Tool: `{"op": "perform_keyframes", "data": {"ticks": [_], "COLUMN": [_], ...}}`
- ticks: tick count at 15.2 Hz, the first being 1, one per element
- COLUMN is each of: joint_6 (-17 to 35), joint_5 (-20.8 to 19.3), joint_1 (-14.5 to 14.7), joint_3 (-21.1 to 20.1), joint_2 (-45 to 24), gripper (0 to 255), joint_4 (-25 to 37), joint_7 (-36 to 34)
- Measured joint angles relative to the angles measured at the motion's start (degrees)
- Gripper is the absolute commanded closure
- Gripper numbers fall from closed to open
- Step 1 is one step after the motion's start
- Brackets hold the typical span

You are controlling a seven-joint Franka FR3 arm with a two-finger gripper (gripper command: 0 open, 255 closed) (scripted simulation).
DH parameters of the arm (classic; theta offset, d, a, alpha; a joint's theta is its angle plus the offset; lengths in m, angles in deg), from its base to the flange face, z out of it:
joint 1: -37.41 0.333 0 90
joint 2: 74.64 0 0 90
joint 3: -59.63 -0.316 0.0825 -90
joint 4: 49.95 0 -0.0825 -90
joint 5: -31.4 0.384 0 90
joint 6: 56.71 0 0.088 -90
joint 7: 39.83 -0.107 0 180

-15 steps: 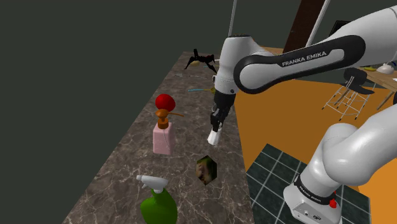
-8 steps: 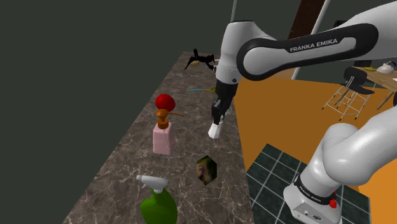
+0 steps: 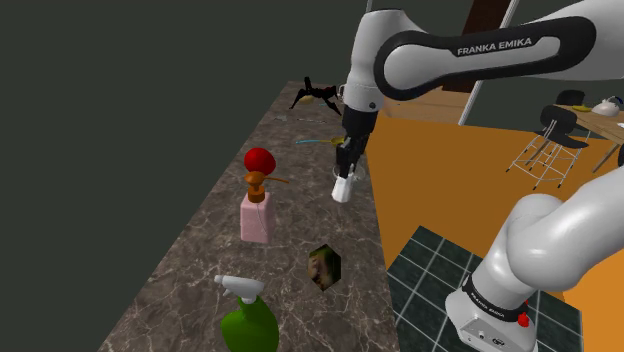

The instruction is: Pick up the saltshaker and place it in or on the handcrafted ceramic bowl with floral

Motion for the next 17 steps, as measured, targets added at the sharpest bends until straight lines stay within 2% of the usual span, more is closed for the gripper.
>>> {"op": "perform_keyframes", "data": {"ticks": [10, 17], "joint_6": [-2.87, -5.67], "joint_5": [-3.77, -4.78], "joint_1": [-5.29, -8.66], "joint_3": [8.56, 13.77], "joint_2": [-7.68, -16.49], "gripper": [255, 255], "joint_4": [9.39, 20.37], "joint_7": [11.74, 19.82]}}
